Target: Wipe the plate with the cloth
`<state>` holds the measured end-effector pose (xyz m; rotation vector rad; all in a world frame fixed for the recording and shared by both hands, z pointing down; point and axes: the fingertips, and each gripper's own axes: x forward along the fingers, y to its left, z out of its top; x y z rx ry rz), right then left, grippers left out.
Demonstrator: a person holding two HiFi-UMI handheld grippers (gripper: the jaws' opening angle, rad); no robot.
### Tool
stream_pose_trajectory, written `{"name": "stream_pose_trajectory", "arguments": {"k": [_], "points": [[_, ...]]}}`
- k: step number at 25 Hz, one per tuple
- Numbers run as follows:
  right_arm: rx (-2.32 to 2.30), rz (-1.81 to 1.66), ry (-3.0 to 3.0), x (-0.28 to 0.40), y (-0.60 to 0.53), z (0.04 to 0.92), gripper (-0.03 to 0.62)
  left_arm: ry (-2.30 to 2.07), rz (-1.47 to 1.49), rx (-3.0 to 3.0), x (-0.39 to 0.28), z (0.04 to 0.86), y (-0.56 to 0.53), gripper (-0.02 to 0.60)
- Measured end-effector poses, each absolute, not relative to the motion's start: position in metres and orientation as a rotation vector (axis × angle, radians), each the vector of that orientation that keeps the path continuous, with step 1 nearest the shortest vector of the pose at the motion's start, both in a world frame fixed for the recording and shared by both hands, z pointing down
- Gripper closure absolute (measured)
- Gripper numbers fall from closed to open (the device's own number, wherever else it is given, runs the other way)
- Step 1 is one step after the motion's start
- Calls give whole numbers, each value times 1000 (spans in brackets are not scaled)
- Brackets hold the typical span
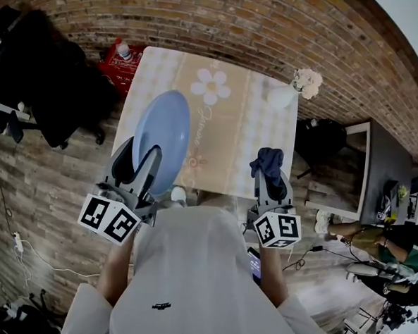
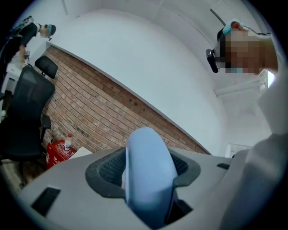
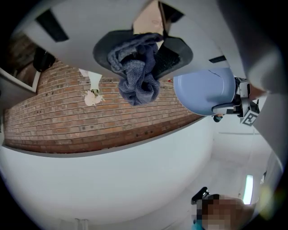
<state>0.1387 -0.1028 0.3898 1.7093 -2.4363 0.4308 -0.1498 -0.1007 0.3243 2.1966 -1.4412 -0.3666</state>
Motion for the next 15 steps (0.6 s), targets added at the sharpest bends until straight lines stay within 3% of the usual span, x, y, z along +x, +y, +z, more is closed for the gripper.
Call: {"name": "stream_pose_trajectory", "arguments": {"k": [15], "points": [[1731,445,-2414,140,-104,392,442,-1447,-302,2193,-144,345,-108,336]]}}
